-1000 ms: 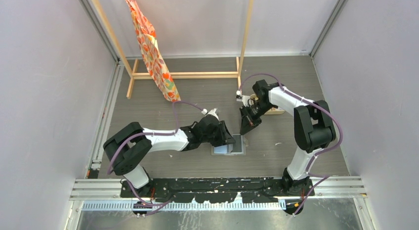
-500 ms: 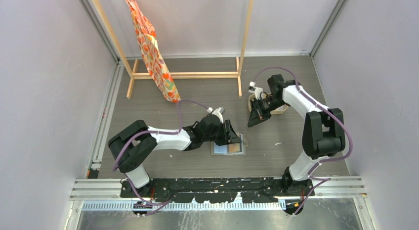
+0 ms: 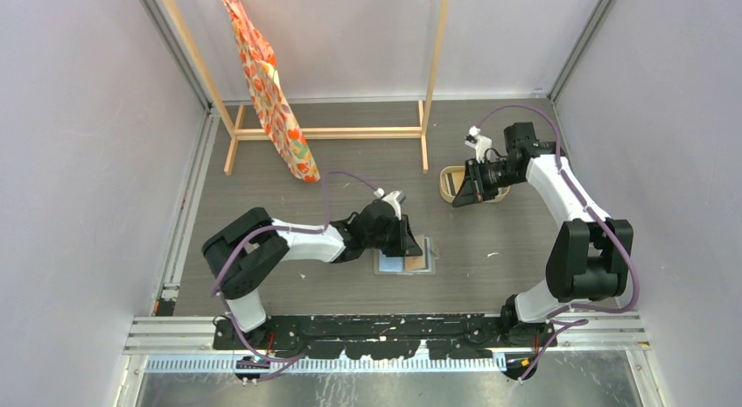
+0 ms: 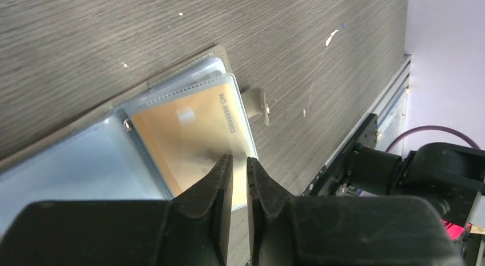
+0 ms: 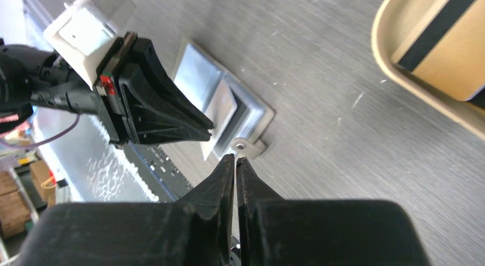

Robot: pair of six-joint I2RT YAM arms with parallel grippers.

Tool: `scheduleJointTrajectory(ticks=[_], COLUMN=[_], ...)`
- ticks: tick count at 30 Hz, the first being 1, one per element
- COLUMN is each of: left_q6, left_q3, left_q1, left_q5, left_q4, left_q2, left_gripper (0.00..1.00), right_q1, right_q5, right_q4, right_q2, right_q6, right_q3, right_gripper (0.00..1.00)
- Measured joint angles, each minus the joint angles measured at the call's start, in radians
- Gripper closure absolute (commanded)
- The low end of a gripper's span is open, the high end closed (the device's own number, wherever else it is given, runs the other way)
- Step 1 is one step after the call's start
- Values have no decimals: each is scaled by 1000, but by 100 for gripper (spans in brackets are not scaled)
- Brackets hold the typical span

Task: Put the credit cards into the card holder
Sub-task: Insert the credit card into the card holder.

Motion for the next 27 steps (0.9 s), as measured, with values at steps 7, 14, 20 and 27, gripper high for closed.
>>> scheduleJointTrajectory(ticks=[7, 14, 20, 27], left_q6=[29, 177, 353, 385], left_q3=[37, -45, -153, -356], left_q1=[13, 26, 26, 26], left_q5=[47, 23, -92, -204], left_q4=[24, 29, 60, 175], left_q2=[90, -86, -402, -496], left_gripper=[81, 59, 38, 36], right_q1=[-17, -126, -137, -134], right_q5=[117, 192, 211, 198], right_q4=[116, 186, 190, 190], right_q2=[66, 306, 465, 556], right_q6=[101, 167, 203, 227], right_q3=[53, 232, 341, 402], right_gripper=[85, 72, 65, 65])
